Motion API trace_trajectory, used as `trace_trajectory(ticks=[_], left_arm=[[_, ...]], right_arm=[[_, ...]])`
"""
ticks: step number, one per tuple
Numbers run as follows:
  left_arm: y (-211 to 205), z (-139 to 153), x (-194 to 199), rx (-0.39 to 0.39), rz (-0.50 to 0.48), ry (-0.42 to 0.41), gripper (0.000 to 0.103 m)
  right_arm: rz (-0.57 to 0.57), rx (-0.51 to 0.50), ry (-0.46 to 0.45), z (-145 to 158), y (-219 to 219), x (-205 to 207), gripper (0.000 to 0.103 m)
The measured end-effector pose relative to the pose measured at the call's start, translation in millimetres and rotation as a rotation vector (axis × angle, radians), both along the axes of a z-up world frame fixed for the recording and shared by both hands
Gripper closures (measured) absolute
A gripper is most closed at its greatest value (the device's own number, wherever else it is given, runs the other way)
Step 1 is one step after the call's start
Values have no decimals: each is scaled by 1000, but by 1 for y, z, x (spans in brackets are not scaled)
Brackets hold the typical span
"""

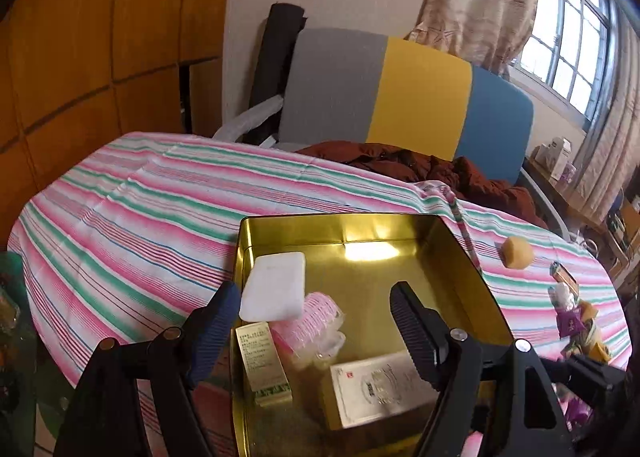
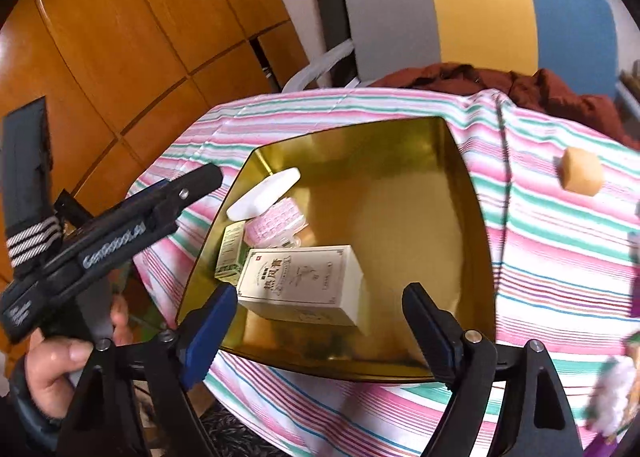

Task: Organize objects
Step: 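Carry the sponge and cream box to the gold tray and release both, then return both tools to the items and grasp the clear plastic bag with the left tool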

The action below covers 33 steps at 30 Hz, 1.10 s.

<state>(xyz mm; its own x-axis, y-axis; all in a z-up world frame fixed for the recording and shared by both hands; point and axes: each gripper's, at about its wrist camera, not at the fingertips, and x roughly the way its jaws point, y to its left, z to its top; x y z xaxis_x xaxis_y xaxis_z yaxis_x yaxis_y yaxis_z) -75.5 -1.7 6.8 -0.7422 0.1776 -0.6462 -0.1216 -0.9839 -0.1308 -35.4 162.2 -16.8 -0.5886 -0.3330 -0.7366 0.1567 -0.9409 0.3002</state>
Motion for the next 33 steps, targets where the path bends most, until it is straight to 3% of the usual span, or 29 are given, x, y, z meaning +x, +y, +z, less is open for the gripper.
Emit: trace_trajectory(ticks=[17,33], left_arm=[[13,1,35,-45,-50,1,24],[42,3,46,-79,-151,15,24]], right_arm=[[-100,113,102,13,24,30,6],[-258,144,101,15,85,50,2]])
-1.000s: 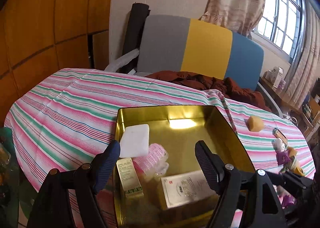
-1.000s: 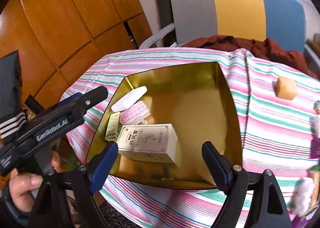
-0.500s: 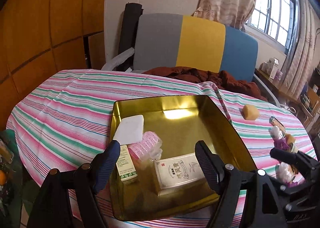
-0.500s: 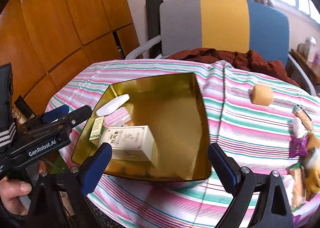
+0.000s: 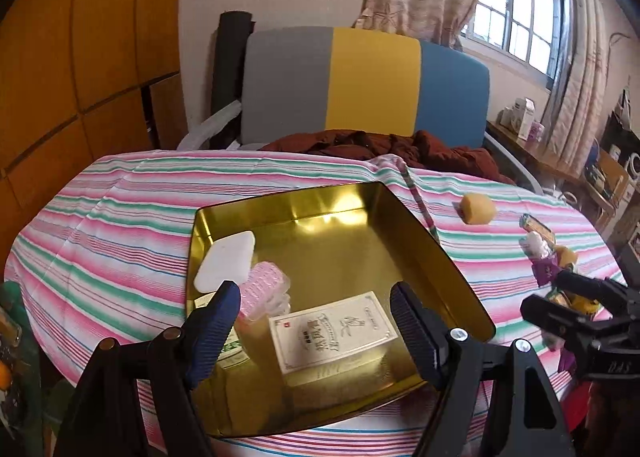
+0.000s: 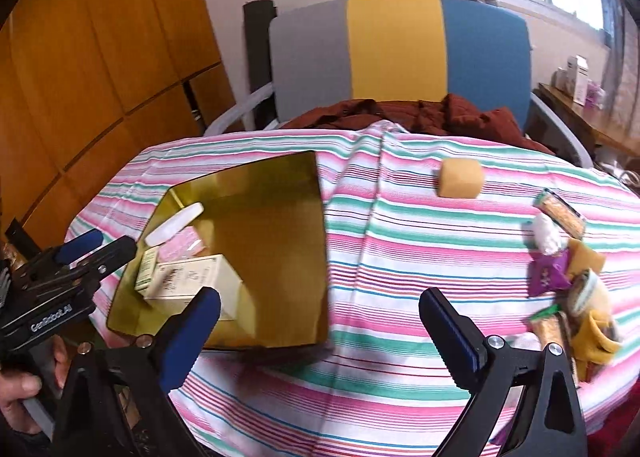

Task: Organize objects
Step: 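Return both tools to the items and grasp the clear plastic bag with the left tool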

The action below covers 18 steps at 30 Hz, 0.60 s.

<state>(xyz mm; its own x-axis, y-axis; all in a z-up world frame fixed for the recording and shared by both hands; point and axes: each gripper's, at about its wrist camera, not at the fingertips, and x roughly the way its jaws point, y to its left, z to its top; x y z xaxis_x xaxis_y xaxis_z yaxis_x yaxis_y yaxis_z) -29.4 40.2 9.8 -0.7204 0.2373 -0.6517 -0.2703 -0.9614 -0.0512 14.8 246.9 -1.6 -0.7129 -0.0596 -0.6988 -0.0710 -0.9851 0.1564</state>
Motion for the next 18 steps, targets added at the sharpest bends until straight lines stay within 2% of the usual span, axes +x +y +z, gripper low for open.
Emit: trace_trajectory(ticks=[4,10,14,18], left_arm=[[10,0,3,5,-46,-4,24],[27,2,8,72,-163,-32,24],[44,4,12,82,-222,-41,25],[68,2,19,62,-305,-59,26]], right_arm=[[-45,4,-10,-1,21,5,2],[-175,7,-7,9,77,20,2],[-329,18,19,22,131,42,1],[-514,-35,45,27,190,66,0]])
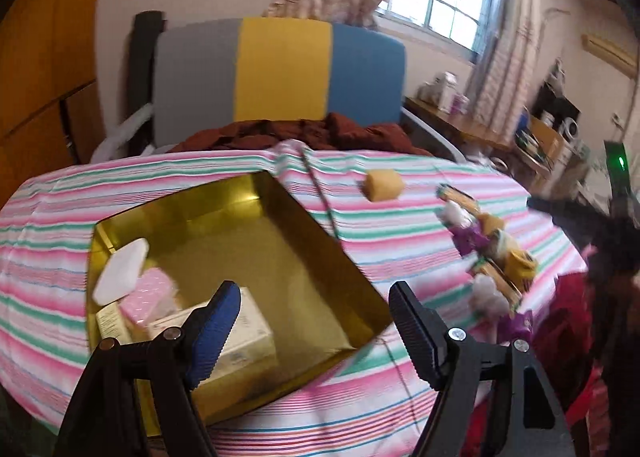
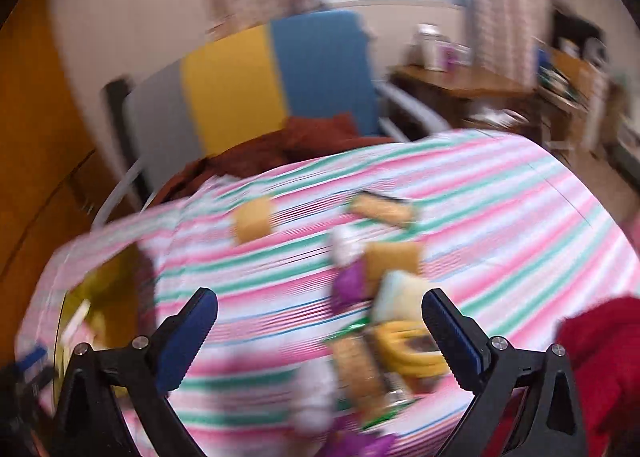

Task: Organize objects
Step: 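Return both tools to the items and grasp the clear plastic bag with the left tool, then lift the plastic bag with the left tool while the right tool reaches for the purple packet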

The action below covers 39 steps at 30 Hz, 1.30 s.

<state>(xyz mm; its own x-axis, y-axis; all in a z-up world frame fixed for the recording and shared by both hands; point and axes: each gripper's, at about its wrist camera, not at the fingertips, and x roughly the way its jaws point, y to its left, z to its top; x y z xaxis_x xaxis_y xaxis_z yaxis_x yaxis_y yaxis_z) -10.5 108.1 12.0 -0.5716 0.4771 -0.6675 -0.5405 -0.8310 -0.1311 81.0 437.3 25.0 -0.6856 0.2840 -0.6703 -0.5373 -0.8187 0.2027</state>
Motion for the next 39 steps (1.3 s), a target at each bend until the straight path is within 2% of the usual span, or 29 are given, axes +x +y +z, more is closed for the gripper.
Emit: trace_trajectory(ticks=[5,9,14,17,19,26,29,32,33,39], left_arm=[[39,-3,10,-18,-133,-16,26],[76,-5,19,-30,-247,-19,30],[128,-23,29,-47,-381,-68,36],[161,-41,27,-46,-444,-151,41],[180,-51,24,-51,-468,-191,46],[232,-81,12,-57,-501,-317,48],[252,-96,13,-88,-517,-341,51],[266,-117,12,-139,-518,-363,60],[265,-117,15,-141,-527,-311,64],[238,-116,19,-154,-532,-244,67]], right_arm=[[-123,-68,10,-17,43,19,0],[-165,-250,84,-37,63,32,0],[-176,-273,185,-34,66,44,0],[-158,-288,223,-33,66,46,0],[-154,-307,226,-35,68,46,0],[-150,-338,240,-39,74,45,0],[-148,-340,241,-40,74,46,0],[-147,-345,241,-41,74,46,0],[-145,-348,240,-41,75,46,0],[-143,-361,230,-43,77,44,0]])
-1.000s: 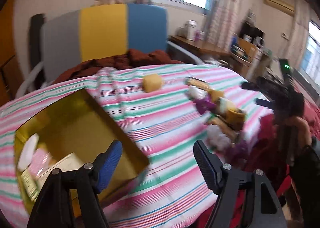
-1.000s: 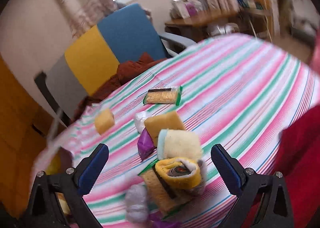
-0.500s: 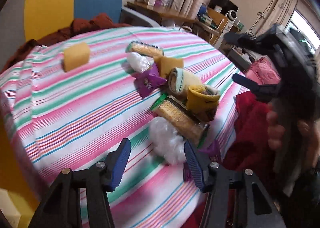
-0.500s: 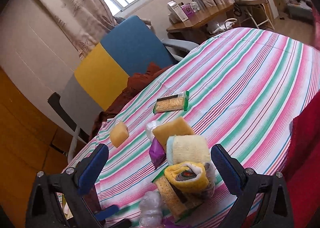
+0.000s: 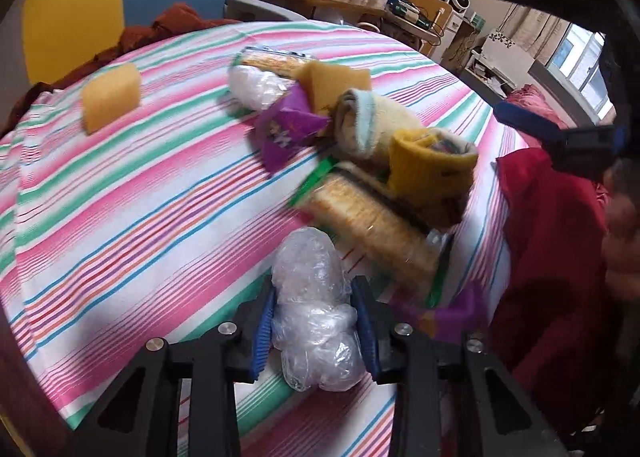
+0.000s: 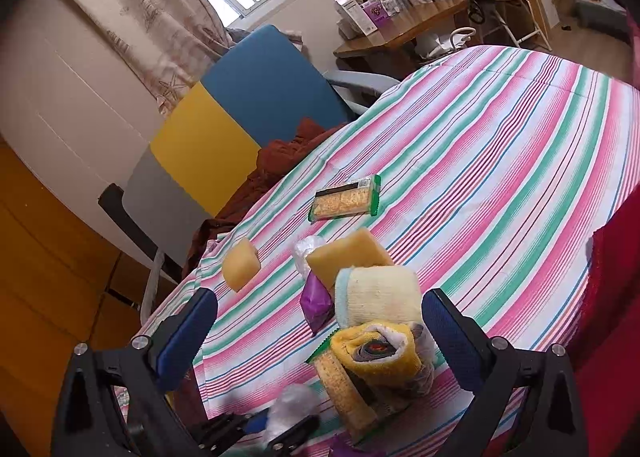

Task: Organize objects
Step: 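Lift the plastic bag with the left tool while the right tool reaches for the purple packet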

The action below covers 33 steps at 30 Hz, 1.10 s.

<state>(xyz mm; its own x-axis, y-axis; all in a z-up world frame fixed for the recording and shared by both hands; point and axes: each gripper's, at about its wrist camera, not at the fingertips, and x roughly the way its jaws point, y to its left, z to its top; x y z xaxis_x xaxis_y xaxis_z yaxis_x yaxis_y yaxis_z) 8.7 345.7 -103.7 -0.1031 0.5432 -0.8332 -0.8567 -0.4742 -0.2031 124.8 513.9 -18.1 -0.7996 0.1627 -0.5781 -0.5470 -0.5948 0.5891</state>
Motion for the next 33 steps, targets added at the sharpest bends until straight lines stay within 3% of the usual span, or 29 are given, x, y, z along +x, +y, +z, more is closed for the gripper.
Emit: trace_trajectory(ticks=[6,10,13,17,22,25,30,33], left_arm=[[-49,1,8,-20,12,88,67],[-74,1,11,3,43,84,67],[-81,-1,13,16,55,80,67],[-76,-2,15,18,46,108,67],[-83,-2,17,38,42,99,67],[-90,-2,17,50,42,86,67],[-99,-2,17,64,35,71,67],[-101,-2,17,65,35,68,67]], right_arm=[[23,-4,-35,-2,-1,-6,0],[62,-20,-109,-9,-3,-17,0],[120,-48,-252,-18,-7,-33,0],[299,7,-459,-24,-39,-55,0],[534,141,-675,-34,-81,-63,5],[647,248,-759,-37,-98,-63,14],[900,446,-891,-48,-135,-66,21],[986,537,-961,-64,-150,-70,35]])
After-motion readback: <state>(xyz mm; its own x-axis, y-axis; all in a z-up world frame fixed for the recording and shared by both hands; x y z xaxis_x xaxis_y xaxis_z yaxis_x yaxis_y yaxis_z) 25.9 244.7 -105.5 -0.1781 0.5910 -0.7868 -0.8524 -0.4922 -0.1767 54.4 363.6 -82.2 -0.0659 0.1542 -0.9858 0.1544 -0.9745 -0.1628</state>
